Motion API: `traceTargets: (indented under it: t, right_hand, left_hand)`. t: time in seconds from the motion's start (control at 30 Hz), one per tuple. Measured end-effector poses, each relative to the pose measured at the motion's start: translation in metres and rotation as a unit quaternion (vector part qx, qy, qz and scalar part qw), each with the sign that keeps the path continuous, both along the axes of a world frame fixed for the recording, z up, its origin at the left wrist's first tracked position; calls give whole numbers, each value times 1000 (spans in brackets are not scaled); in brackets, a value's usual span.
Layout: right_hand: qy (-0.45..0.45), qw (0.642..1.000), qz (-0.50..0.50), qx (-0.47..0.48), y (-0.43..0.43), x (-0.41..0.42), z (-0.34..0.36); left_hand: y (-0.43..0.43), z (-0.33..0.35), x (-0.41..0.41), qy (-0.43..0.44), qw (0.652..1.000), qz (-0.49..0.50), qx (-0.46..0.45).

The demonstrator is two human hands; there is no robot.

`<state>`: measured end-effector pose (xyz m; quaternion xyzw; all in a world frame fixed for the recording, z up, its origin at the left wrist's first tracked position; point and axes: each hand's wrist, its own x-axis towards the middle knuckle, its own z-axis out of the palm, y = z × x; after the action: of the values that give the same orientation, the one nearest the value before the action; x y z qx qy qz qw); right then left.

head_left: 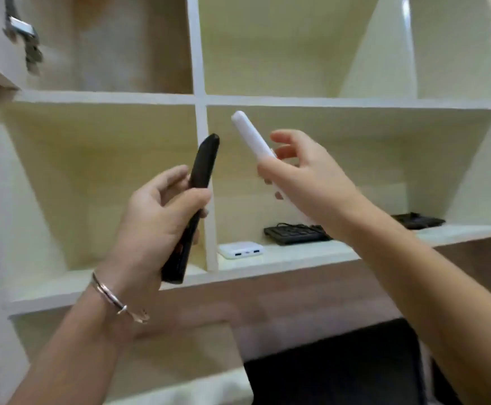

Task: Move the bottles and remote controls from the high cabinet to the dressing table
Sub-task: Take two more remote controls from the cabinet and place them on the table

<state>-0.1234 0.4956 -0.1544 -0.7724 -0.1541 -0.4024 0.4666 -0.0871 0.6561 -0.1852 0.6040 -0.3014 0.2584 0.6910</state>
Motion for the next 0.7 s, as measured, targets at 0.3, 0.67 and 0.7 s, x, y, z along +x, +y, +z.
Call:
traceTargets:
  t: [0.3, 0.67, 0.7]
  right_hand:
    - [275, 900, -315, 122, -81, -185, -253]
    - [362, 613, -586, 387, -48, -545, -444]
    - [357, 585, -604, 408, -40, -576, -455]
  left_hand:
    - [-76, -234, -83, 220, 914, -185, 286]
    - [-171, -403, -289, 188, 737, -364, 537]
    - [-183, -414, -315, 170, 721, -382, 553]
